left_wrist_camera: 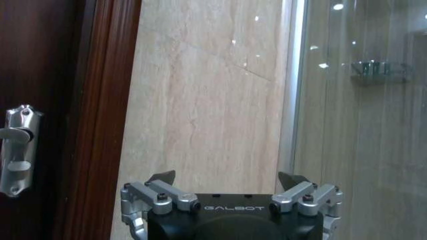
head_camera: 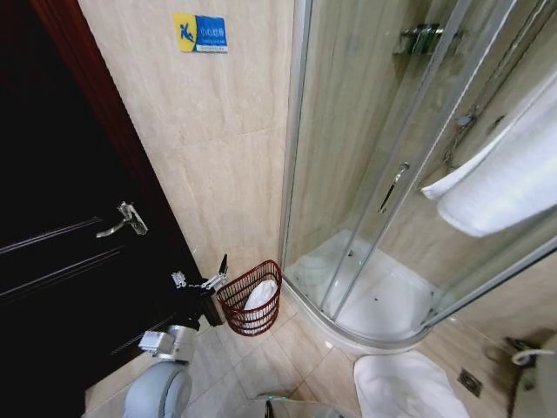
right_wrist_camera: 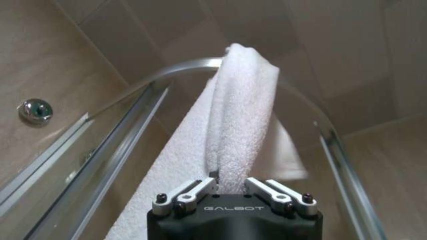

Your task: Discard the used towel into the hamper.

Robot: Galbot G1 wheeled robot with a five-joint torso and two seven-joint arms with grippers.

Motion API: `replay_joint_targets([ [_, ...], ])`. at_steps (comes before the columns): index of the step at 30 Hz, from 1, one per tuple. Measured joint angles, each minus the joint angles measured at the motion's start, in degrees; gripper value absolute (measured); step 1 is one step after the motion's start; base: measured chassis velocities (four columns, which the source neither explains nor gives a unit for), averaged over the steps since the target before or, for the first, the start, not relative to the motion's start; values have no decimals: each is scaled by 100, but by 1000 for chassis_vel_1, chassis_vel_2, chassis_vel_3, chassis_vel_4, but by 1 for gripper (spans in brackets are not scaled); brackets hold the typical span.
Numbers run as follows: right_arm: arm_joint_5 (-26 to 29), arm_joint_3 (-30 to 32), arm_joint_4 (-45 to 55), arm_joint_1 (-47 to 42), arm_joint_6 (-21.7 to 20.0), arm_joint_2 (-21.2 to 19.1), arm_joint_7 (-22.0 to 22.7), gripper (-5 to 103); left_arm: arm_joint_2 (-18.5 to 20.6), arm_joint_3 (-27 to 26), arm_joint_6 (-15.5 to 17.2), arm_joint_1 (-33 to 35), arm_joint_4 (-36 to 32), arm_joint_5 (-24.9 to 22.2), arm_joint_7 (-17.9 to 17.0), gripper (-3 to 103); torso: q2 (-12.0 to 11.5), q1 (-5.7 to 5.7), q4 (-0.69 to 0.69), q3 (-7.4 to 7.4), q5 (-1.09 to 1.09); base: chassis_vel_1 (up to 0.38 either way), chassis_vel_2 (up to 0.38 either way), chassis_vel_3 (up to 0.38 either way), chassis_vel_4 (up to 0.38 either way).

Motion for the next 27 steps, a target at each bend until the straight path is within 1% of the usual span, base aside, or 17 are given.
replay_joint_targets([
  [1, -116, 83, 154, -261, 107, 263, -4, 4, 0, 0, 0, 1, 0, 0, 0, 100, 0, 0, 4, 0, 3, 0, 0, 0, 0],
  [3, -332, 163, 435, -670, 262, 799, -23, 4, -1, 0, 0, 0, 1, 0, 0, 100, 0, 0, 4, 1, 1, 0, 0, 0, 0],
  [4, -332, 163, 435, -670, 262, 799, -23, 4, -1, 0, 0, 0, 1, 0, 0, 100, 0, 0, 4, 1, 1, 0, 0, 0, 0],
  [5, -450, 143, 643, -878, 329, 1205, -20, 4, 0, 0, 0, 0, 0, 0, 0, 100, 0, 0, 0, 1, 7, 0, 0, 0, 0],
  [6, -552, 84, 807, -1011, 388, 1519, -17, 4, 0, 0, 0, 0, 0, 0, 0, 100, 0, 0, 0, 1, 8, 0, 0, 0, 0],
  [7, -613, 46, 888, -1070, 418, 1667, -15, 4, -1, 0, 0, 0, 0, 0, 0, 100, 0, 0, 1, 1, 7, 0, 0, 0, 0],
  [8, -787, -50, 1077, -1195, 490, 1992, -20, 4, -1, 0, 0, 0, 0, 0, 0, 100, 0, 0, 2, 1, 2, 0, 0, 0, 0],
  [9, -787, -50, 1077, -1195, 490, 1992, -20, 4, -1, 0, 0, 0, 0, 0, 0, 100, 0, 0, 2, 1, 2, 0, 0, 0, 0],
  [11, -1066, -159, 1320, -1342, 597, 2395, -69, 4, 0, -1, 0, 0, 0, 0, 0, 100, 0, 0, 3, 1, -1, 0, 0, 0, 0],
  [12, -1202, -254, 1468, -1423, 643, 2618, -102, 4, 1, 0, 0, 0, 0, 0, 0, 100, 0, 0, 1, 1, 4, 0, 0, 0, 0],
  [13, -1202, -254, 1468, -1423, 643, 2618, -102, 4, 1, 0, 0, 0, 0, 0, 0, 100, 0, 0, 1, 1, 4, 0, 0, 0, 0],
  [15, -1390, -487, 1810, -1564, 679, 3013, -120, 4, 1, 0, 0, 0, 0, 0, 0, 100, 0, 0, 2, 1, 2, 0, 0, 0, 0],
  [17, -1536, -622, 1999, -1662, 698, 3235, -125, 4, 0, 0, 0, 0, 0, 0, 0, 100, 0, 0, 3, 1, 1, 0, 0, 0, 0],
  [18, -1536, -622, 1999, -1662, 698, 3235, -125, 4, 0, 0, 0, 0, 0, 0, 0, 100, 0, 0, 3, 1, 1, 0, 0, 0, 0],
  [22, -1753, -830, 2062, -1931, 756, 3490, -180, 4, 0, 0, 0, 0, 0, 0, 0, 100, 0, 0, 2, 1, 1, 0, 0, 0, 0],
  [25, -2162, -1114, 2058, -2176, 995, 3845, -353, 4, 0, 0, 0, 0, 0, 0, 0, 100, 0, 0, 1, 1, 6, 0, 0, 0, 0],
  [27, -2273, -1139, 2054, -2207, 1075, 3918, -377, 4, 0, 0, 0, 0, 0, 0, 0, 100, 0, 0, 2, 1, 4, 0, 0, 0, 0],
])
